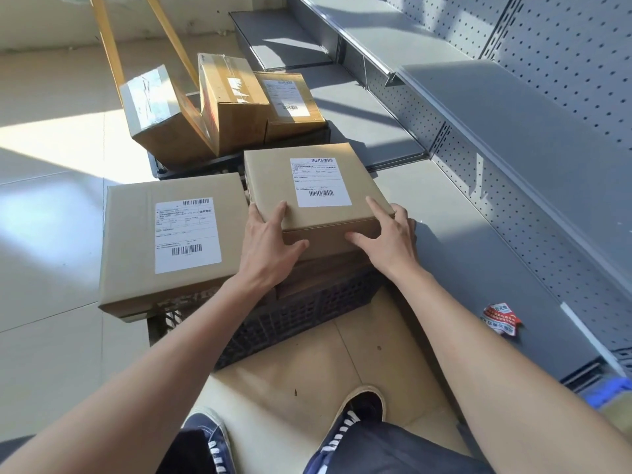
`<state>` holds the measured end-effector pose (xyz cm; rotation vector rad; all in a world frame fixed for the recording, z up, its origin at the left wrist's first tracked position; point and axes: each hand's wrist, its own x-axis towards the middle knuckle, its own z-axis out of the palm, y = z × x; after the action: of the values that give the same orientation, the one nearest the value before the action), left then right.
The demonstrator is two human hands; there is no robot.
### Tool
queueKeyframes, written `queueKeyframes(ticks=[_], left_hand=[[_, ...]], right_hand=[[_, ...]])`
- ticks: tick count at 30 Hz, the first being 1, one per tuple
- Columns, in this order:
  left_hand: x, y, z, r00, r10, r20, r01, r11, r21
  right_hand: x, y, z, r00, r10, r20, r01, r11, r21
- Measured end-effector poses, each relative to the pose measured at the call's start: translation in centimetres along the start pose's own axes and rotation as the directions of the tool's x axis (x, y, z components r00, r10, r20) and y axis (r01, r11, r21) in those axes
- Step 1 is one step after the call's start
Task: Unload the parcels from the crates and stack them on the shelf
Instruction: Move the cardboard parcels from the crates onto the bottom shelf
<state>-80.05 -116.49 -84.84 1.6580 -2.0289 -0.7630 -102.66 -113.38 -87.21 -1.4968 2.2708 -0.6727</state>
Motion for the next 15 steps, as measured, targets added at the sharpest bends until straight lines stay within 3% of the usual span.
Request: queueKeyframes(ticks=[5, 15], left_hand=[[-0.6, 0.8, -0.3, 0.999, 0.011, -0.046, -0.013, 0.998, -0.06], [-3.9, 2.9, -1.8, 0.997, 0.072, -0.034, -0.074, 0.995, -0.066]], right_hand=[[-1.4, -0.4, -0.9, 1.0, -0.021, -0.023, 0.024, 0.989, 0.144], [-5.7, -0.6, -4.0, 0.987, -0.067, -0.148, 0.08, 0.993, 0.088]])
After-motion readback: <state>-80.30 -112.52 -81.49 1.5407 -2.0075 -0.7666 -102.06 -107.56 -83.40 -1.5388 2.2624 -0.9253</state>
